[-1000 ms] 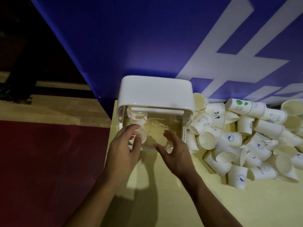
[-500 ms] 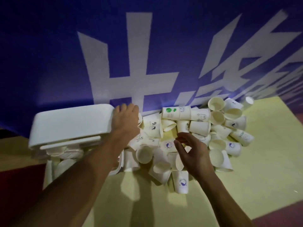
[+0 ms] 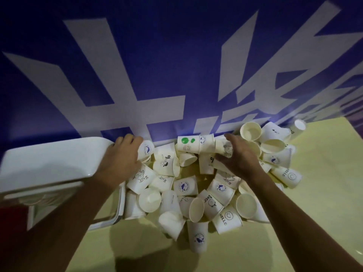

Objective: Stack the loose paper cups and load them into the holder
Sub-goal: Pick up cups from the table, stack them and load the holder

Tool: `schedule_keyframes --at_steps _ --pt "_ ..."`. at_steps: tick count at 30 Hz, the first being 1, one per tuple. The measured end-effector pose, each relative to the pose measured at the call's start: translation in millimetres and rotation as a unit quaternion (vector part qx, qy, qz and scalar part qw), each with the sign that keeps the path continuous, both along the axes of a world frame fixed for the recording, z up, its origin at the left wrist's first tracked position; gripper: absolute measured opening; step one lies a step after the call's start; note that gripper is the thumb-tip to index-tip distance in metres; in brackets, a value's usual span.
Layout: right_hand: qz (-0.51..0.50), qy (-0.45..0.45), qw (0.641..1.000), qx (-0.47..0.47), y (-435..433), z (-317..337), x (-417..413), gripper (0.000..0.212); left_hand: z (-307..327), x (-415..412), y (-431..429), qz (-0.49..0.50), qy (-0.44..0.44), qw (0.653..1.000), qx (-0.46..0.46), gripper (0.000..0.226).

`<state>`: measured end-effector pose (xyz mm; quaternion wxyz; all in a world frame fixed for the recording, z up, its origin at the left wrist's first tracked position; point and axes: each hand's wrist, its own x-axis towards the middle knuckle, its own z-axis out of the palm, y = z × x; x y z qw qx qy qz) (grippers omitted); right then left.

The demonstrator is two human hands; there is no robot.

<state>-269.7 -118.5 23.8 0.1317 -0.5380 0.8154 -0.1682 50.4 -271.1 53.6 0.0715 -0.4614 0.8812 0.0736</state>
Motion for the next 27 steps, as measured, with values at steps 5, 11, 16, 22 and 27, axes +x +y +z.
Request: schedule_keyframes --at_steps 5,11,16,22,27 --pt "0.075 0.017 0.990 0.121 -49 -7 -3 0.097 25 -13 16 0.080 0.144 0.984 0.072 0.068" --pt "0.084 0.000 0.995 0.050 -56 -13 -5 0.064 31 -18 29 0.134 0.224 0.960 0.102 0.075" --pt "0.057 -0.100 0.992 -0.053 -32 25 1 0.074 31 -7 41 0.202 0.269 0.934 0.121 0.082" --pt "0.022 -0.124 0.989 -0.079 1 59 37 0.082 44 10 65 0.186 0.333 0.916 0.126 0.078" --pt "0.002 -0.185 0.979 -0.090 17 75 96 0.083 52 44 79 0.150 0.386 0.903 0.113 0.075"
